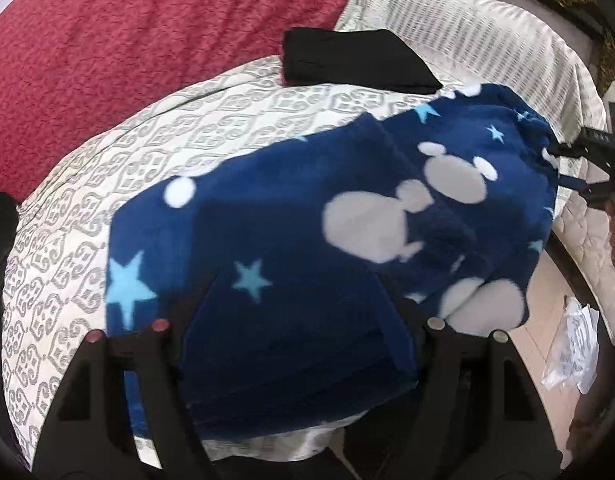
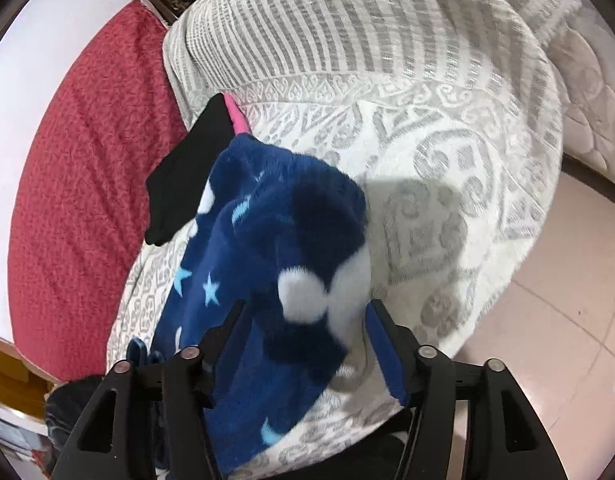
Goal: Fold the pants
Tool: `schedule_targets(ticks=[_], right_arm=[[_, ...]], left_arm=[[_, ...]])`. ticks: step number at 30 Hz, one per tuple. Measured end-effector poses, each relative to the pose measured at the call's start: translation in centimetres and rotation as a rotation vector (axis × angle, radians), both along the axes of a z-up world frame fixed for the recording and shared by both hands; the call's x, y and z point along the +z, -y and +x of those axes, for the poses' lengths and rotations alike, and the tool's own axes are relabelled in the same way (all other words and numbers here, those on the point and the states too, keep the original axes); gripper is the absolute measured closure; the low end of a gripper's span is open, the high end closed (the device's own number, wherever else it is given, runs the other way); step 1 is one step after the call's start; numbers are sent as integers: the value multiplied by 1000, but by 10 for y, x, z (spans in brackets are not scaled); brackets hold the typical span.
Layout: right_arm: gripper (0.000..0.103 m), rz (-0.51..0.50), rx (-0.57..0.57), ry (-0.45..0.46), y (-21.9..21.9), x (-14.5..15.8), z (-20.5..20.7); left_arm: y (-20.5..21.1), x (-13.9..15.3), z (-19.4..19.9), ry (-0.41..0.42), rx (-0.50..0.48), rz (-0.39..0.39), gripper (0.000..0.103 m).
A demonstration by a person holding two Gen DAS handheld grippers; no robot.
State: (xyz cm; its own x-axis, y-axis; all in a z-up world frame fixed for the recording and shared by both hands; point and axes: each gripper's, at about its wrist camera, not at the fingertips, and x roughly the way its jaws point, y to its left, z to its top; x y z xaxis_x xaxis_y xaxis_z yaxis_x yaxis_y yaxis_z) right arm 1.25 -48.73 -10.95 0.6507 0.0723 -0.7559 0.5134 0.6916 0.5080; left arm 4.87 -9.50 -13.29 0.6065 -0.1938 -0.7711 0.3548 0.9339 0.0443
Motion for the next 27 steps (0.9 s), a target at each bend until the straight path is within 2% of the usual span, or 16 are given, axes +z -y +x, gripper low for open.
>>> schedule_targets(ticks=[1, 9, 14, 15, 16, 17, 18, 21, 27], right_arm=[[32, -7, 14, 0, 0, -2, 4], [32, -106, 61, -47, -3, -9, 35], [33, -154, 85, -16, -5, -6, 35], [40, -174, 97, -21, -7, -5, 36], [55, -198, 109, -30, -10, -5, 39], [65, -222, 124, -49, -12, -5, 42], [81, -235, 132, -64, -13, -6, 44], [86, -226, 135, -39, -15, 1, 44], [87, -277, 192, 33, -40, 38, 44]], left_arm=[[2, 0, 0, -1, -2, 1, 29], [16, 1, 8, -31, -9, -37, 28], [30, -1, 10, -30, -33, -16, 29], [32, -2, 11, -31, -35, -13, 28], [33, -2, 11, -33, -34, -14, 29], [34, -3, 13, -38, -32, -18, 29], [33, -3, 14, -42, -31, -24, 29], [31, -4, 20, -58, -16, -64, 29], [23, -9, 27, -100, 10, -147, 29]])
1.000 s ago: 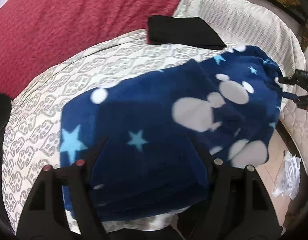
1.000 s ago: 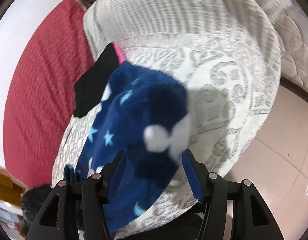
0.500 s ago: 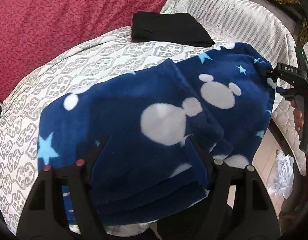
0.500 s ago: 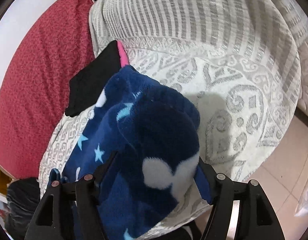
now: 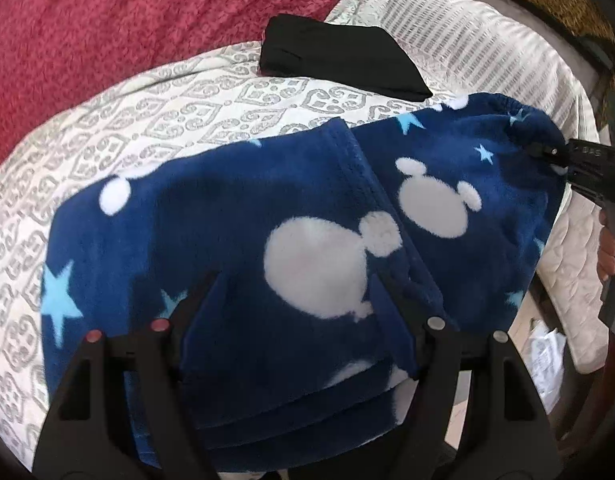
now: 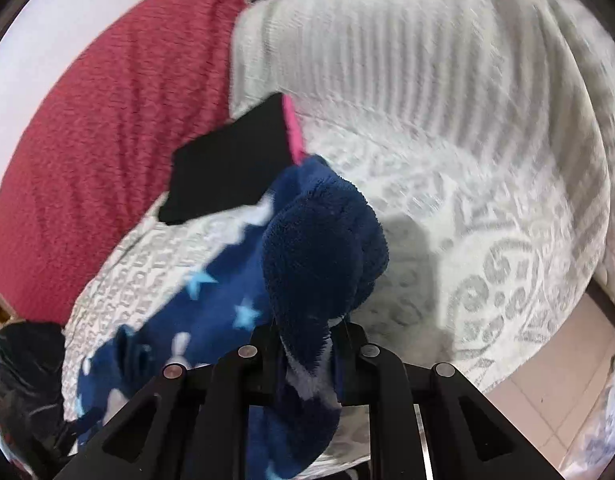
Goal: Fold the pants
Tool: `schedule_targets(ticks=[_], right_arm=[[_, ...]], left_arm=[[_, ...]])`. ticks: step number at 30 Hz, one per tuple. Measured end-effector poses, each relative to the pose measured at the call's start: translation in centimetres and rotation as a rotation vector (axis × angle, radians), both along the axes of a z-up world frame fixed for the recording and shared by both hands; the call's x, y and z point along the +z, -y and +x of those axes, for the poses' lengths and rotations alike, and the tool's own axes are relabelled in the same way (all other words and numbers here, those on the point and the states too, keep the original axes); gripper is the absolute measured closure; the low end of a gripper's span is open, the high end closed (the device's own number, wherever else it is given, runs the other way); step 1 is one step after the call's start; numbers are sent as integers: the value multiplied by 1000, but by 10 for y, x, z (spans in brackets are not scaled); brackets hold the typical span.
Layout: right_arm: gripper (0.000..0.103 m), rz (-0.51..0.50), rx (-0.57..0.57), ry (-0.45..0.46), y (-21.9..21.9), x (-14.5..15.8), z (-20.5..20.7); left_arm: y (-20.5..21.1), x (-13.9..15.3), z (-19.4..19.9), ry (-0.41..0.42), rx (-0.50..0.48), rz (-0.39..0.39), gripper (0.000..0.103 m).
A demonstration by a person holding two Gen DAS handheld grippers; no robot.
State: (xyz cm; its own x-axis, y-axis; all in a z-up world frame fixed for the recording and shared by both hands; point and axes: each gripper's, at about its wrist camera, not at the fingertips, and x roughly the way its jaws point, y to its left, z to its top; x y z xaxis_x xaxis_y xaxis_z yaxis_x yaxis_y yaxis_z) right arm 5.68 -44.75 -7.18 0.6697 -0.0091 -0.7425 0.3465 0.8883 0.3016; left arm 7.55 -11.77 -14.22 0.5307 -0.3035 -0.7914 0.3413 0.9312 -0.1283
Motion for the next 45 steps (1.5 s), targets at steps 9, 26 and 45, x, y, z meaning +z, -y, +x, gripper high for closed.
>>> schedule_targets(ticks=[9, 26, 45], right_arm=[[87, -68, 288, 132, -127, 54, 10], [84, -247, 809, -79, -325, -46, 0], [79, -356, 841, -70, -341, -52, -11]], left_arm=[[-60, 11, 1, 3, 120, -131, 29], [-172, -1, -3, -109, 211, -469, 28], [-136, -4, 23, -251, 53, -598, 23]])
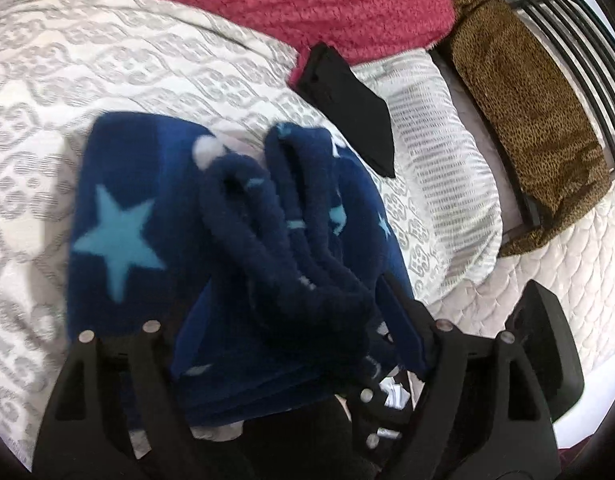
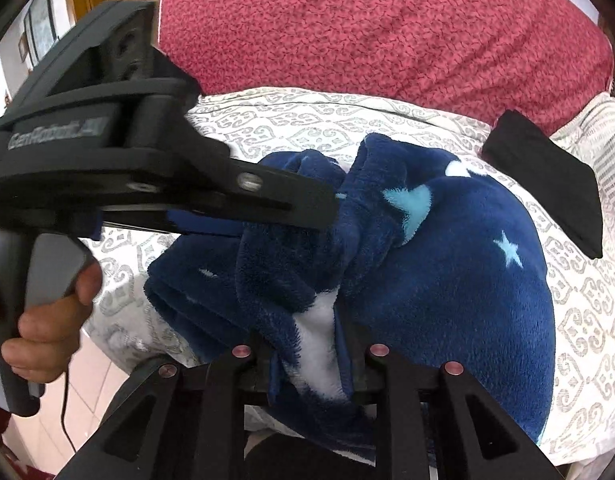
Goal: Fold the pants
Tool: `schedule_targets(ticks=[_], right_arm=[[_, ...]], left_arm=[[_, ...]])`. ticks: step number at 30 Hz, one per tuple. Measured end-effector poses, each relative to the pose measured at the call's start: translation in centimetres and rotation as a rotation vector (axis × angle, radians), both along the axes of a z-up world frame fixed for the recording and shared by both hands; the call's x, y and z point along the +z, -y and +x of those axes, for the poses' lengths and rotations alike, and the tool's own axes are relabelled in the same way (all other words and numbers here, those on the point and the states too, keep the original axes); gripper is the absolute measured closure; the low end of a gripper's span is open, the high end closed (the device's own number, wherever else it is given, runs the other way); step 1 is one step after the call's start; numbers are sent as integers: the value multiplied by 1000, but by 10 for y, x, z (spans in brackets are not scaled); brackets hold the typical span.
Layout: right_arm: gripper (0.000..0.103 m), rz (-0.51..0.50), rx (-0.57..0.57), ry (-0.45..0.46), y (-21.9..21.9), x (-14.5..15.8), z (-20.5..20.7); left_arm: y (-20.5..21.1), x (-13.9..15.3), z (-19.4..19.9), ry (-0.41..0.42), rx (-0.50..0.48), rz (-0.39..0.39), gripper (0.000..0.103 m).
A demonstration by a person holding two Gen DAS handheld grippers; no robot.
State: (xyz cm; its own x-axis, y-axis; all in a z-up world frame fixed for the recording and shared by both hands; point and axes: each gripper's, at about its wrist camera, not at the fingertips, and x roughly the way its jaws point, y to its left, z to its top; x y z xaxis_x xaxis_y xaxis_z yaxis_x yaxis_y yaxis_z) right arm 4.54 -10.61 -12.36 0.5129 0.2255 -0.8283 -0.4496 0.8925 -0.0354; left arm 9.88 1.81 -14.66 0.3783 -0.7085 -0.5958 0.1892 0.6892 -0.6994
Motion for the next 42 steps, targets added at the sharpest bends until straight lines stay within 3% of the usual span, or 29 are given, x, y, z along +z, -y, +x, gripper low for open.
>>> schedule_targets(ticks=[3, 7, 10, 12, 19, 25, 30, 33, 37, 40, 42], right_arm=[[79, 0, 4, 2, 0, 1, -1], [79, -9, 17, 13, -3, 1, -5], [78, -7, 20, 14, -1, 1, -5], [76, 4, 19, 12, 1, 3, -5], [65, 49, 23, -19, 11, 11, -8], [64, 60, 5, -4, 38, 33, -19], [46, 265, -124, 13, 100, 70, -8], [44, 285, -265, 31, 129, 74, 9], [44, 196, -359, -56, 132, 38, 33], [44, 201, -363, -169, 125, 3, 37], [43, 218, -374, -162, 126, -1, 36]], left_arm=[[17, -6, 13, -36, -30, 13, 23], [33, -5, 22, -25, -58, -10, 25], [43, 3, 23, 21, -62, 47, 42], [46, 7, 23, 52, -65, 110, 71], [43, 18, 18, 124, -57, 202, 73], [29, 43, 14, 198, -31, 238, 74], [7, 79, -4, 321, -41, 303, 74], [-6, 78, -9, 348, -42, 354, 73], [-27, 36, -3, 244, 4, 421, 72], [-44, -8, 4, 109, 50, 374, 69], [-50, -17, 2, 95, 80, 328, 63]])
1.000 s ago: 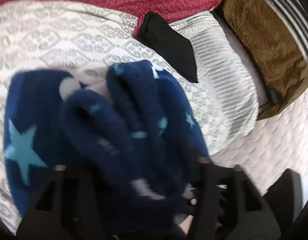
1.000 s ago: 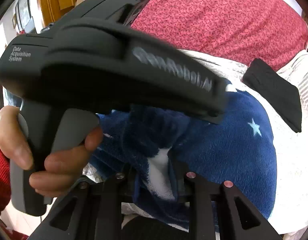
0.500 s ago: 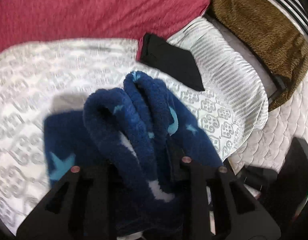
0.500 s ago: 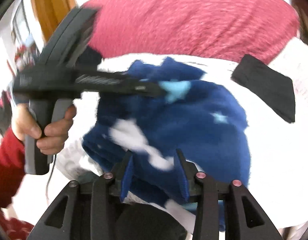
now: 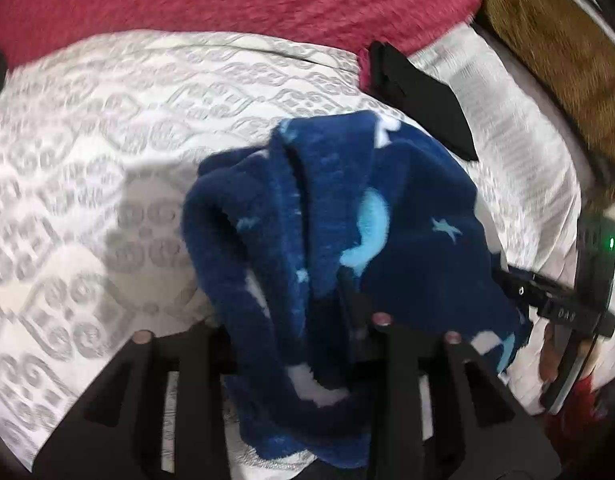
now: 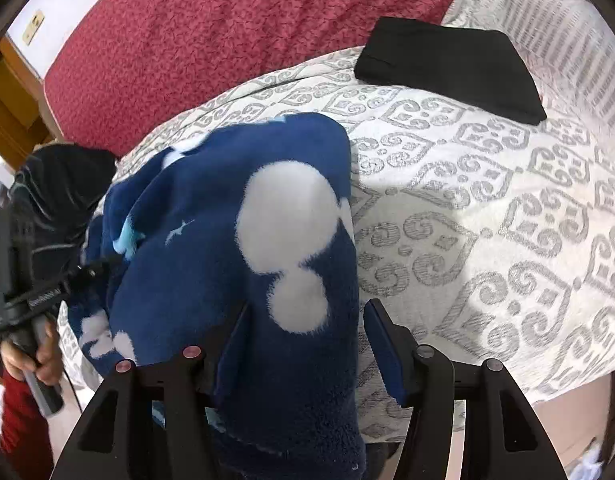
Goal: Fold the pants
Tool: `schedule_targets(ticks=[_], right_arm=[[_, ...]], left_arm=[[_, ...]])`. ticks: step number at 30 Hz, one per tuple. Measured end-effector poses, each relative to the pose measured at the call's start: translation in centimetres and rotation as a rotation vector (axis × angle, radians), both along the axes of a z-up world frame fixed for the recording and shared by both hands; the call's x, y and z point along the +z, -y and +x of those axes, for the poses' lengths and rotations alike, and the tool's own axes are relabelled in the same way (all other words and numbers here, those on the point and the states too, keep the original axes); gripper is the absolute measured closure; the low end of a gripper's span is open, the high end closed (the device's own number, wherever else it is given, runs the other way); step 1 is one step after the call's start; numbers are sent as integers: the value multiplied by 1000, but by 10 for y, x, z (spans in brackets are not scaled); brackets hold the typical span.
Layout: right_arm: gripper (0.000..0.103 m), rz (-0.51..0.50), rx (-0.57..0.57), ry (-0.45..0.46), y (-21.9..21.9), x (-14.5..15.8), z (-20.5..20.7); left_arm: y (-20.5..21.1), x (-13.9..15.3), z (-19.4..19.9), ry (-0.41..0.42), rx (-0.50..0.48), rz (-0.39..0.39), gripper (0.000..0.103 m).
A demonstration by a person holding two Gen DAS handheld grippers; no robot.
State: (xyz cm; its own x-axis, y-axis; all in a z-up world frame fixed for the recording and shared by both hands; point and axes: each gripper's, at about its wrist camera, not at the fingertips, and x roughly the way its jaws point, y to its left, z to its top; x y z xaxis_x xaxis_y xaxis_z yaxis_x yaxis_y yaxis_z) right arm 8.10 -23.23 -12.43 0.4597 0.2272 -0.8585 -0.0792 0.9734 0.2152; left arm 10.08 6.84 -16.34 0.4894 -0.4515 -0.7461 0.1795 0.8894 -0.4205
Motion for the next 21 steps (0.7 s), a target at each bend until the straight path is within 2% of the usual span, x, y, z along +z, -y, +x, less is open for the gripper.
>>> schedule_targets(ticks=[3, 6, 10, 14, 18, 21], right_arm=[[36, 17, -10, -17, 9, 0, -2], [34, 10, -9, -26, 16, -5, -6], [34, -14, -6, -19, 19, -5, -18], [34, -54, 2, -12, 12, 1, -15], [34, -79, 22, -4, 6, 4, -13], [33, -89, 23, 5, 3, 2, -17]], left_arm=[[-4, -1, 0, -7, 18, -54, 55], [0, 2, 1, -3, 21, -26, 47], [3, 14, 0, 18, 29, 29, 46], [-7, 37, -15, 106, 60, 58, 46], [-12, 59, -27, 166, 63, 14, 46], [0, 64, -34, 186, -2, -8, 46]])
